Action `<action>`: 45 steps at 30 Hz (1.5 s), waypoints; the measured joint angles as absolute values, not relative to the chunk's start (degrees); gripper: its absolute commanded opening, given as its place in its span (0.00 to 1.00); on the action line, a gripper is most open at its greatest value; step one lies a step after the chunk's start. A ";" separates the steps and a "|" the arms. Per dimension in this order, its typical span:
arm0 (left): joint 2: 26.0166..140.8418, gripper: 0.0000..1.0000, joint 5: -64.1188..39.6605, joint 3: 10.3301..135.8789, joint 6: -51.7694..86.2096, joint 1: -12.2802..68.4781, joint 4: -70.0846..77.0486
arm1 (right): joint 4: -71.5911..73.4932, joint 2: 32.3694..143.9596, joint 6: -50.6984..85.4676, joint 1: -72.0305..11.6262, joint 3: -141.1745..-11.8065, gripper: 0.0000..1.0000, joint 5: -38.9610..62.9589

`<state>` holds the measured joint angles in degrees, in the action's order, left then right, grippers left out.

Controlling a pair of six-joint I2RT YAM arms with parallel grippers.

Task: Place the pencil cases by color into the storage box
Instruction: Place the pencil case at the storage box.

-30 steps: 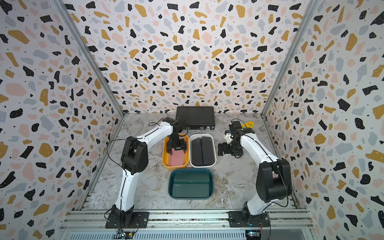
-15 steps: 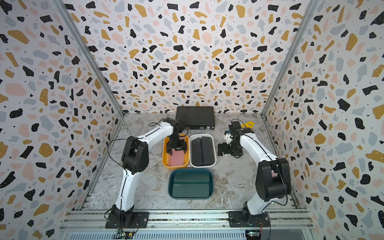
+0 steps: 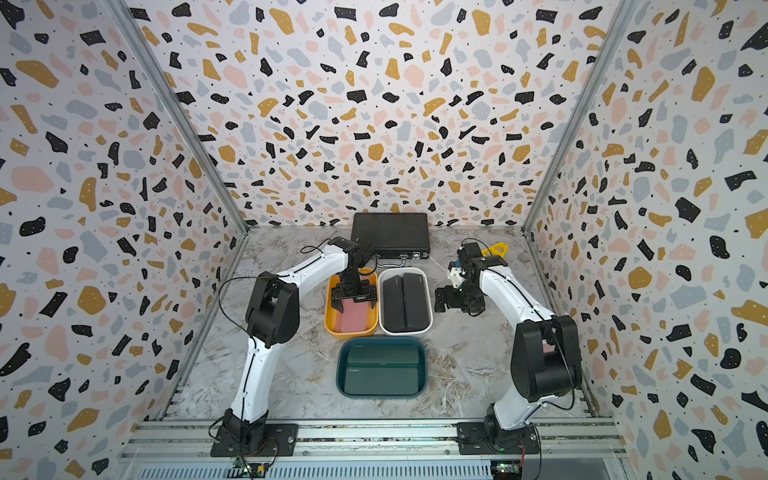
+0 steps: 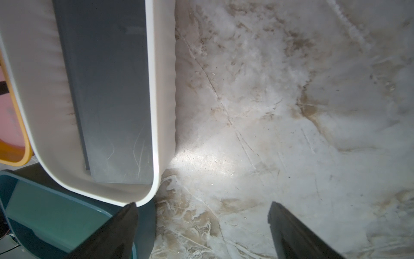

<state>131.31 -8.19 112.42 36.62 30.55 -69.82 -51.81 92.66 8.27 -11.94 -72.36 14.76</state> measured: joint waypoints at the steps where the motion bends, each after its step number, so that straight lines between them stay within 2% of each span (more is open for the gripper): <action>1: 131.31 1.00 -8.21 112.42 36.62 30.57 -69.84 | -51.81 92.66 8.27 -11.94 -72.36 0.96 14.76; 21: 131.04 1.00 -8.95 112.53 36.34 30.57 -69.95 | -51.88 92.64 8.93 -11.94 -72.36 0.97 11.84; 33: 126.82 1.00 -10.15 112.53 35.24 30.57 -70.13 | -52.45 89.49 11.29 -11.00 -71.99 0.99 0.64; 45: 119.92 1.00 -10.37 107.90 34.04 30.57 -66.92 | -52.56 84.29 13.58 -2.94 -66.00 0.99 -7.33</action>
<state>119.92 -10.37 107.90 34.04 30.57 -66.92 -52.56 84.29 13.58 -2.94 -66.00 -7.33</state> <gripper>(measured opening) 0.999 0.994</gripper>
